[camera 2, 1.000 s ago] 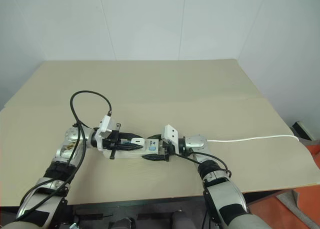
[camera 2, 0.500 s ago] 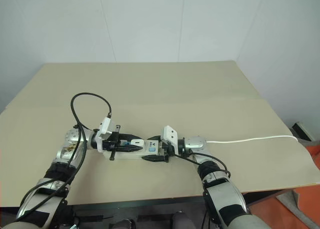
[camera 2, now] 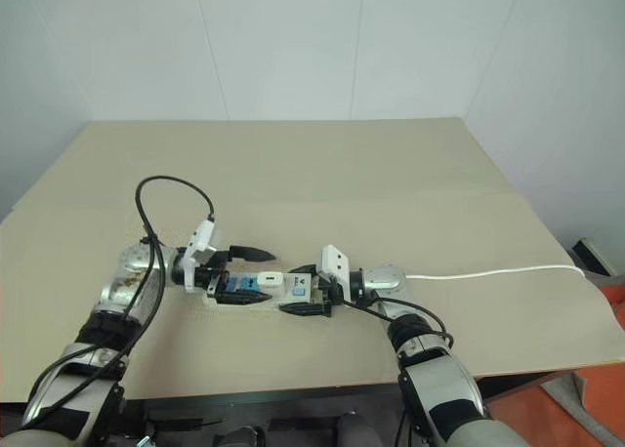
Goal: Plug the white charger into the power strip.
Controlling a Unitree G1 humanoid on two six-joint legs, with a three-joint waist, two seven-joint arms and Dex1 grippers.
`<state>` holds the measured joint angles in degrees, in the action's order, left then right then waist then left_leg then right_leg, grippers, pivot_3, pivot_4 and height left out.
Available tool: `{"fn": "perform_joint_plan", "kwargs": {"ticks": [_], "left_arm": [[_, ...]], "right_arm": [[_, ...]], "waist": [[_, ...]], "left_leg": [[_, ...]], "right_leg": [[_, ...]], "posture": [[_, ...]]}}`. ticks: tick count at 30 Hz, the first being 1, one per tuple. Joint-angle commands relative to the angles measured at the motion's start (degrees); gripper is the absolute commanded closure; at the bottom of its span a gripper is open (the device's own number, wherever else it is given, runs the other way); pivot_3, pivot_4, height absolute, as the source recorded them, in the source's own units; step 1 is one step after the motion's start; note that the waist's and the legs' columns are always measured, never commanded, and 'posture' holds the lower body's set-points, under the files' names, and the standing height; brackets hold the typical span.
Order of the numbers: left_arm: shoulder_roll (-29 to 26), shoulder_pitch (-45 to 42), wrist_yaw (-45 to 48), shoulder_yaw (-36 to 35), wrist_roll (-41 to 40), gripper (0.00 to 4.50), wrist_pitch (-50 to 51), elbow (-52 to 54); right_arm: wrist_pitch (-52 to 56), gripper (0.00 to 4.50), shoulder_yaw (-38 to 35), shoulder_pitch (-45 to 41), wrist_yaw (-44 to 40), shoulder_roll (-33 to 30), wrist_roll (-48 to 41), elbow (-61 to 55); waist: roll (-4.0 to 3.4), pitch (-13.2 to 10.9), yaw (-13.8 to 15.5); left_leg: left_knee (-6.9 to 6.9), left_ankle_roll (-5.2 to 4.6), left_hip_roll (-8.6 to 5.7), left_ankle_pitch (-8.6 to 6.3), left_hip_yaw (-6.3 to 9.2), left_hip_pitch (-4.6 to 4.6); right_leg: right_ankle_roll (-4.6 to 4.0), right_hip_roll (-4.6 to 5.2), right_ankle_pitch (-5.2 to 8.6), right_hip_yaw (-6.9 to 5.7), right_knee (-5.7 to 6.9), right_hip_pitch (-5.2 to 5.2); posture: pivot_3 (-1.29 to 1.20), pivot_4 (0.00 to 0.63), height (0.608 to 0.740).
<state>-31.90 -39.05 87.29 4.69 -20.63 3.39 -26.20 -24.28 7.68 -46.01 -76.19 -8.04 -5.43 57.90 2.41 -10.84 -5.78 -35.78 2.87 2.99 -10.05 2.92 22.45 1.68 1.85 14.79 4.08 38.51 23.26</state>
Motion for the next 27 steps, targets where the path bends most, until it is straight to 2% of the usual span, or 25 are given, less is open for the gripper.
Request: {"fn": "perform_joint_plan", "kwargs": {"ticks": [1,3,4,12,27], "left_arm": [[-3.8,-4.1,1.6,-4.0,-4.5,0.00,4.8,6.2],[-5.2,-4.7,0.9,-5.8,-6.4,0.00,7.3,9.1],[-5.6,-4.8,0.4,-6.6,-7.2,0.00,8.1,10.2],[-10.0,0.3,-1.2,-10.3,-9.3,0.00,10.1,17.3],[-14.6,10.1,-4.7,-15.2,-11.2,0.00,10.6,23.9]], "right_arm": [[0.5,0.72,0.2,0.3,-0.7,0.5,-0.2,-1.1],[0.9,0.08,0.2,0.3,-0.9,0.4,-0.2,-1.2],[1.2,0.03,0.2,0.2,-1.2,0.3,-0.3,-1.3],[2.8,0.03,-1.3,0.2,-1.9,-1.7,-2.5,-6.3],[11.3,0.03,-3.5,4.5,-4.1,-12.7,-8.4,-23.8]], "waist": [[-0.01,0.0,-0.1],[-0.01,0.0,-0.1],[-0.01,0.0,-0.1],[-0.13,-0.1,0.1],[-0.24,-0.2,1.6]], "left_leg": [[0.01,0.00,0.00,0.00,0.01,0.00],[0.02,0.00,0.02,0.00,0.00,0.00],[0.03,0.00,0.02,0.00,0.00,0.00],[0.03,0.00,0.03,0.00,0.00,0.05],[0.00,0.00,0.02,0.00,-0.01,0.43]], "right_leg": [[0.00,-0.01,0.00,0.00,0.00,0.00],[0.01,-0.02,0.01,0.00,-0.03,0.01],[0.01,-0.01,0.01,0.00,-0.06,0.00],[0.01,-0.01,0.01,-0.01,-0.09,0.03],[0.00,0.05,0.00,-0.11,-0.37,0.23]], "posture": [[0.00,0.150,0.740],[0.00,0.150,0.740],[0.00,0.150,0.740],[0.00,0.150,0.740],[0.00,0.150,0.740]]}}
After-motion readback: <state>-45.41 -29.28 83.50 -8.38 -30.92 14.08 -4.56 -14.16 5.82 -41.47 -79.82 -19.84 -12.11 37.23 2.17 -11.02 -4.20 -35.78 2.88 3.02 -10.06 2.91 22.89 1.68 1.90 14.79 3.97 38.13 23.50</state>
